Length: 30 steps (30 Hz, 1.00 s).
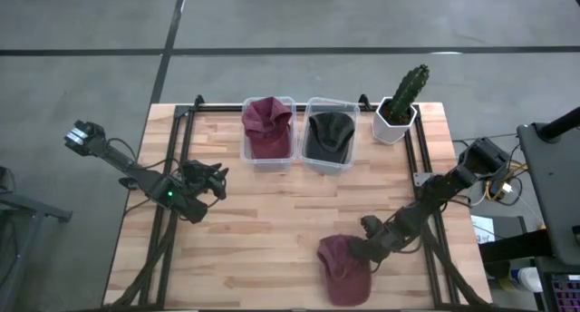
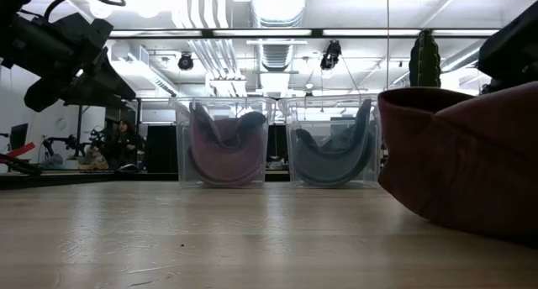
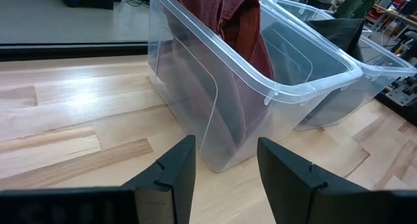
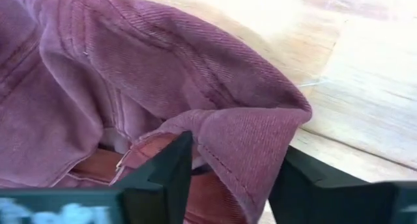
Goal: Pick & Place hat
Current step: Put the red cap into the left transparent bin
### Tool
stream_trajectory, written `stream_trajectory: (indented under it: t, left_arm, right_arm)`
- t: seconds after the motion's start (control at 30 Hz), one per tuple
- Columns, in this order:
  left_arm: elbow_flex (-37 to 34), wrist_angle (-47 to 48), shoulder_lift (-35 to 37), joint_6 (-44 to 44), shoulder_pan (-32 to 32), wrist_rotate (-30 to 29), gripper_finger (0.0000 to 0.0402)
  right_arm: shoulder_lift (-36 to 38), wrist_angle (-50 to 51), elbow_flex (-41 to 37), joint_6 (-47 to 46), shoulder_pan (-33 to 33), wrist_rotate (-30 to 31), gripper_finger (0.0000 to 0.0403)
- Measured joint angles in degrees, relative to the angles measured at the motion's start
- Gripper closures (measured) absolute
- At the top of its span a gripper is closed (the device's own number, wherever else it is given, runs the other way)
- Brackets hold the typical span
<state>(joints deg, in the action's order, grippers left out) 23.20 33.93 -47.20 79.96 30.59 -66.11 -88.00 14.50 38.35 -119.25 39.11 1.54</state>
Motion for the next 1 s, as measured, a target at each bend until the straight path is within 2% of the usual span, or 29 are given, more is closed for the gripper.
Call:
stream_trajectory:
  t: [0.17,0.4,0.67,1.0]
  left_arm:
    - [0.00,-1.07,-0.02,0.20,-0.02,-0.02,0.0245]
    - [0.00,-2.96,-0.02,0.22,-0.02,0.00,0.0245]
    - [0.00,-4.51,-0.02,1.39,-0.02,0.00,0.0245]
    - [0.00,-8.17,-0.04,1.73,-0.02,0.02,0.0245]
  right_arm:
    - [0.13,0.17,0.02,-0.37,0.00,0.21,0.0298]
    - [0.91,0.24,0.31,-0.05,0.00,5.32,0.0385]
    - [1.70,-0.23,2.77,2.61,0.00,9.71,0.0389]
    - [5.25,-1.03,5.51,6.68,-0.02,20.84,0.0390]
